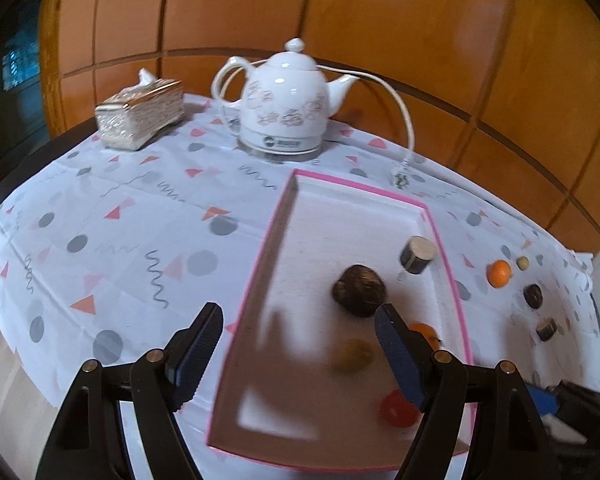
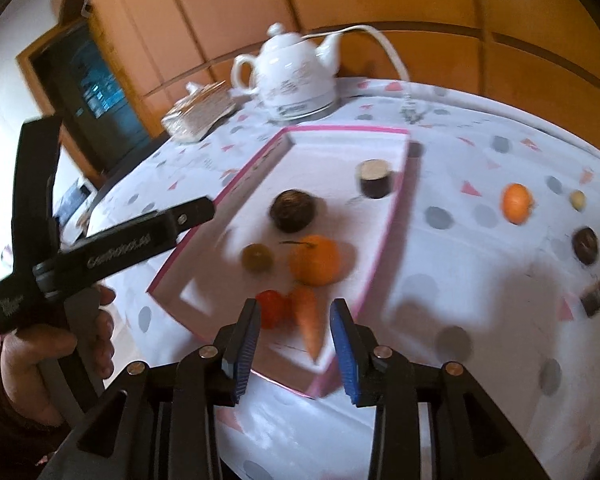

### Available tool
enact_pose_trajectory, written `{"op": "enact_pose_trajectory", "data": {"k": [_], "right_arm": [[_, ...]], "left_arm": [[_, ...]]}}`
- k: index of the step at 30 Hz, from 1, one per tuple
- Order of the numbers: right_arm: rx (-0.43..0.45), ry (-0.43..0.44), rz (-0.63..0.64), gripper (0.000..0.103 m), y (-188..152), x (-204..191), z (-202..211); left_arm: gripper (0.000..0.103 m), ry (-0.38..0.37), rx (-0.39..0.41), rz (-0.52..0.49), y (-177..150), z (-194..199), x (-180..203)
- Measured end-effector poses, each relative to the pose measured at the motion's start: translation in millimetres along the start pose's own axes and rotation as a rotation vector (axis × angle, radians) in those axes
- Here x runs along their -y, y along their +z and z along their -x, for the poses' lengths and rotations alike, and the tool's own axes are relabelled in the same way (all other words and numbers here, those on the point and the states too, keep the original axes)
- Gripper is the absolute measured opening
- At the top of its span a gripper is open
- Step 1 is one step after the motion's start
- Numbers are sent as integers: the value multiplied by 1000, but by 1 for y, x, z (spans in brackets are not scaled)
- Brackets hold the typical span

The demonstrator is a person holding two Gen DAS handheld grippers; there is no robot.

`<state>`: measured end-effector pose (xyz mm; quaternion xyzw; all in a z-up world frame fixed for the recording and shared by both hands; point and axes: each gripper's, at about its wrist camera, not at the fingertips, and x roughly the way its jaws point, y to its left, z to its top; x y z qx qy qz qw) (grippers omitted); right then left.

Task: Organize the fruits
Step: 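Carry the small red fruit into the pink tray and open the right tool, then move the left tool to the orange on the cloth and grasp it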

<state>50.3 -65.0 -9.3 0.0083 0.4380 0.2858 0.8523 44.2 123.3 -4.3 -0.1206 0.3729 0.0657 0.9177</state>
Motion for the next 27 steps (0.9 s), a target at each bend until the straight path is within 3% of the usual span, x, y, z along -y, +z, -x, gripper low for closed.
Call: {"op": "enact_pose_trajectory", "data": {"k": [27], "right_arm": [[96,-348,-390,37,-48,165,72]], "left_arm": [[79,-187,-36,-301,-9,2,116]]}}
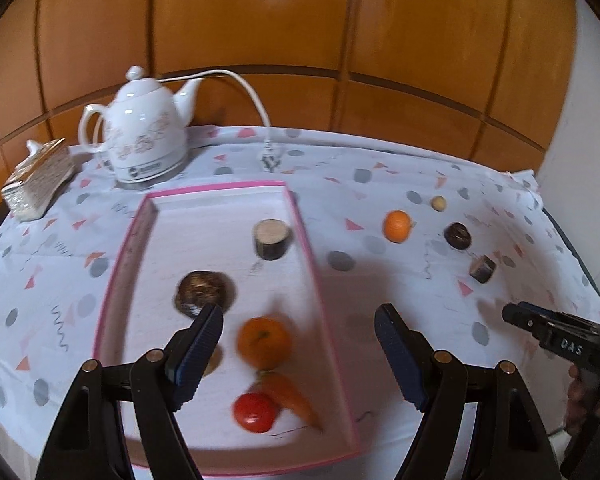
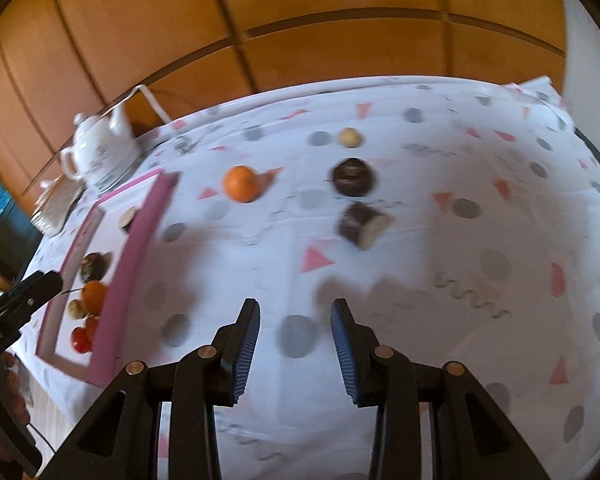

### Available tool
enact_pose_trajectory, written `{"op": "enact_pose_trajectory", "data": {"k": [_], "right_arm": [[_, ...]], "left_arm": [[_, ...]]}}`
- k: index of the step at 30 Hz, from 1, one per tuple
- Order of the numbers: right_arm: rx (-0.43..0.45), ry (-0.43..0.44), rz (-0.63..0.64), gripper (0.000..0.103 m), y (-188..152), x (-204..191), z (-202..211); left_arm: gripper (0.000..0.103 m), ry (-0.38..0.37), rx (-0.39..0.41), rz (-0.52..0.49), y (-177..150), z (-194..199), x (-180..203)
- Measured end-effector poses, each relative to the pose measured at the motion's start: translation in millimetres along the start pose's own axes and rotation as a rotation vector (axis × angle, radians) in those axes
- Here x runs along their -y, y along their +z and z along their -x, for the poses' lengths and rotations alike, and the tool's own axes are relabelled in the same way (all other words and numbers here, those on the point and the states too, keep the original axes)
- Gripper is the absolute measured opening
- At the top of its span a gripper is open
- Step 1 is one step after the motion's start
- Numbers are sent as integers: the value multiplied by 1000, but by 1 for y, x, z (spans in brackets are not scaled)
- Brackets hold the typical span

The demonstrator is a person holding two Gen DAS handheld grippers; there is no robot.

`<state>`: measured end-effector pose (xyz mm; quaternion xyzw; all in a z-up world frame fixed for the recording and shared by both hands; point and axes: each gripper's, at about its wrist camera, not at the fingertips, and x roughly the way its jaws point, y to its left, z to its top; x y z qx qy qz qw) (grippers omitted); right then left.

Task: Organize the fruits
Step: 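Move the left tool to the orange on the cloth and grasp it, then lift the orange with the left tool while the right tool grasps a small tan fruit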

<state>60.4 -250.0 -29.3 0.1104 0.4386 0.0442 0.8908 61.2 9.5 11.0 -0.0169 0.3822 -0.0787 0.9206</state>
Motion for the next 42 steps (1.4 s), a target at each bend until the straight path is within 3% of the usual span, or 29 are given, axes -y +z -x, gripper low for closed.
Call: {"op": "enact_pose_trajectory", "data": {"k": [10,26,35,39,41,42], "right_arm": [[8,-58,-71,37,2,35,1],[17,-90,-96,37,18,64,1],[20,-95,-85,37,48,73,-14],[24,-86,-57,37,69,70,-26],[23,-75,-46,37,80,68,-34],[20,-73,-42,37,84,67,-38]], "left_arm": [[79,-72,-37,-82,19,-25,43],[77,-119,-140,-86,67,-126,95],[75,-126,-190,-24,83,-178,96],[59,-174,-214,14,83,-192,94],[43,-201,-209,15,82,-193,97],[40,-213,-206,10,82,-193,99]]}}
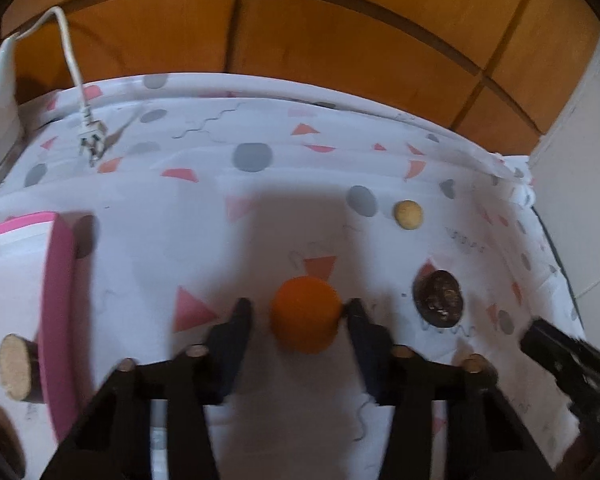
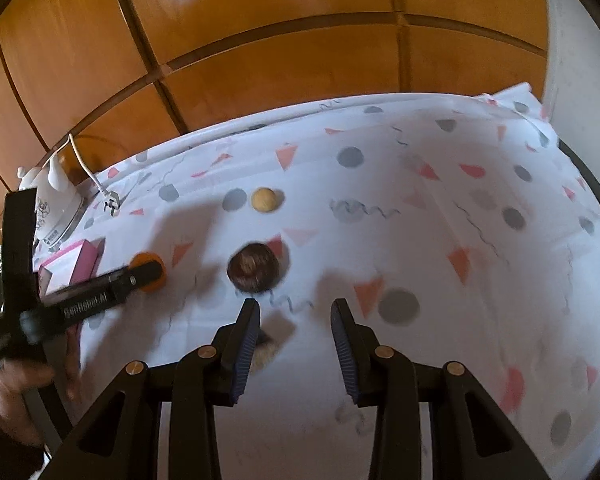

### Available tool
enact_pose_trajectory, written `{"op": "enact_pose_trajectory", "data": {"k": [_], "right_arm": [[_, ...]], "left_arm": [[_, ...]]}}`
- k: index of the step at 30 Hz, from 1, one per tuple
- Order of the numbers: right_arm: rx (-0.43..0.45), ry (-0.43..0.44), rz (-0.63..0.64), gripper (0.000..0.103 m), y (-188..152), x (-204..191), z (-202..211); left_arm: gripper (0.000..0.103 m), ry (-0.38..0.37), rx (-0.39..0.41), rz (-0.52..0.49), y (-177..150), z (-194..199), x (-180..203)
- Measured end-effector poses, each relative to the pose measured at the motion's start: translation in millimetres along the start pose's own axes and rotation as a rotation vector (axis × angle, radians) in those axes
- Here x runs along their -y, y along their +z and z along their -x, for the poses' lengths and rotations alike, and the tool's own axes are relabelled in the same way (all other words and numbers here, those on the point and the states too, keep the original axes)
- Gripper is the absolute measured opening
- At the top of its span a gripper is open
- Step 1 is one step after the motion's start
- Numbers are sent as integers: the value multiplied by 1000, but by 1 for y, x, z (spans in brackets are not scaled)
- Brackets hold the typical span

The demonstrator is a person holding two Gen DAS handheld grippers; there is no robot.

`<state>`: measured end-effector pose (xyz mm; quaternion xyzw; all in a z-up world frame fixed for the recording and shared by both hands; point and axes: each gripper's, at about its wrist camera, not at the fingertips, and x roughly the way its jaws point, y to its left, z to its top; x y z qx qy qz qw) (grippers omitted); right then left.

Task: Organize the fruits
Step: 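Lift the orange with the left tool while the right tool grasps a small tan fruit, then carry the orange into the pink tray and open the left tool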

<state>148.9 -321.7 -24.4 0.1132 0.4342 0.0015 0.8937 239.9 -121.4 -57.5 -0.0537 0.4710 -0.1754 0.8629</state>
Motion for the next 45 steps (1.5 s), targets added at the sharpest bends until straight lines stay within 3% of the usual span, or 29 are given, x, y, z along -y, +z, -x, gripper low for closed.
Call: {"op": "enact_pose_trajectory", "data": {"k": [4,9,13,20,21,22,23,27,34,45], "right_arm": [[-16,19,18,37,20,-7,-19],[-55,44,31,37,50,-18,-52],[-88,50,44,37,72,-32,-78],[-150,-28,84,37,90,-47,-124],[-152,-26,93,34,90,-48,-127],[-157,-21,102,23,90,-50,-130],[-160,-34,115,23,90,-51,-131],[-145,-31,149,23,85,-56,-121],[-63,55,179,23,68,-66,-67],[-72,171,281,23,-9,-94,1]], "left_arm": [[37,-2,14,-32,-5,5,4],[37,-24,23,3,-21,20,-3],[37,0,43,-11,-37,33,1],[37,22,69,-58,-50,39,4],[37,18,71,-53,-49,38,3],[37,13,71,-48,-47,36,1],[37,9,73,-43,-45,34,0],[37,4,47,-3,-41,24,-7],[36,-4,39,12,-44,25,-9],[36,-18,83,28,-68,84,-16]]}}
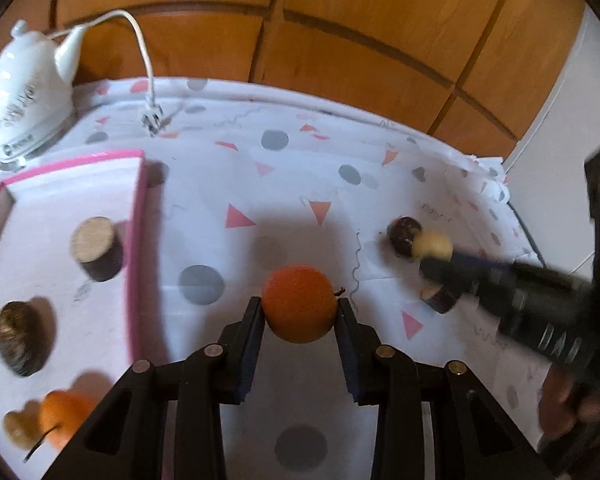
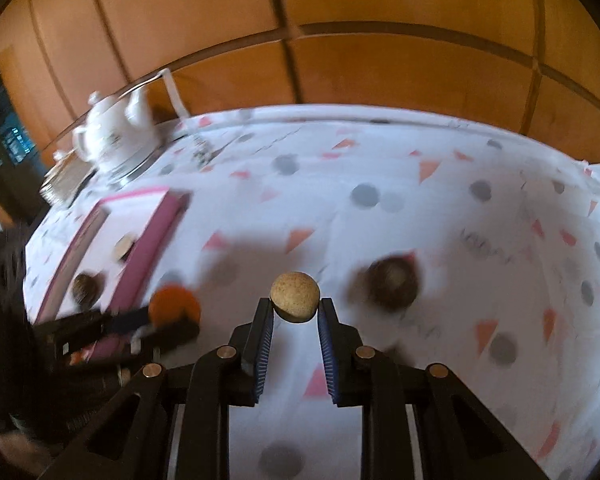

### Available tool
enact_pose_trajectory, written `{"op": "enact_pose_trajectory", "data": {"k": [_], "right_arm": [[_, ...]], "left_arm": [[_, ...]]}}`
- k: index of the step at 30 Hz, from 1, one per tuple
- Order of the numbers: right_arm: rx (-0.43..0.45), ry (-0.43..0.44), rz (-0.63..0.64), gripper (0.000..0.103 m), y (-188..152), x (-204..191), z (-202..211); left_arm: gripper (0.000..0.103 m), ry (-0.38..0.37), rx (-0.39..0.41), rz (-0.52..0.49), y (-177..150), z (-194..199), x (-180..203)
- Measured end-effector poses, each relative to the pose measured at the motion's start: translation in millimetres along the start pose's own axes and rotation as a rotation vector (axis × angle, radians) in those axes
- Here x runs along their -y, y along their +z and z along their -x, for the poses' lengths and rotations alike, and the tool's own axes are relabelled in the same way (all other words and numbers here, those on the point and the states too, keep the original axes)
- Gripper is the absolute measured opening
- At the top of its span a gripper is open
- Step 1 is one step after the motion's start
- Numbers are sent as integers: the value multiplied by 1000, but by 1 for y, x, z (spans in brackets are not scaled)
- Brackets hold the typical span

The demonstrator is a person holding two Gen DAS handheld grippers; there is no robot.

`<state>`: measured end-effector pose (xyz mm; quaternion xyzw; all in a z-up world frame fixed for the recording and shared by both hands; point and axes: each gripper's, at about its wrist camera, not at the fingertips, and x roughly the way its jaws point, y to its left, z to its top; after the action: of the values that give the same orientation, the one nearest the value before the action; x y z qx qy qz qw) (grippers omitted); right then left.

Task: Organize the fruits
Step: 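Carry the orange into the pink tray and open the left tool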

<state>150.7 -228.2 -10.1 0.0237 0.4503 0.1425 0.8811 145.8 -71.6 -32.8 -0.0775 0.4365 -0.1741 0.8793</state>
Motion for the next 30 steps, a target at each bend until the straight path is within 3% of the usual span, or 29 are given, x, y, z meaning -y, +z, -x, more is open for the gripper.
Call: {"op": "enact_pose_trajectory", "data": {"k": [7,15,20,30], "right_arm": [[-58,12,9,23,-45,-22,-1],[-65,4,8,23,-60,-36,-5],[-70,-17,14,23,-64,-40,-8],[-93,-51,13,23,-68,-41,-18]], "left_arm": [[36,22,89,20,2,53,-21],[36,200,167,109,7,90,-94],[36,285,160,176,-9,103,-138],[39,364,139,227,-41,111,-173]]}}
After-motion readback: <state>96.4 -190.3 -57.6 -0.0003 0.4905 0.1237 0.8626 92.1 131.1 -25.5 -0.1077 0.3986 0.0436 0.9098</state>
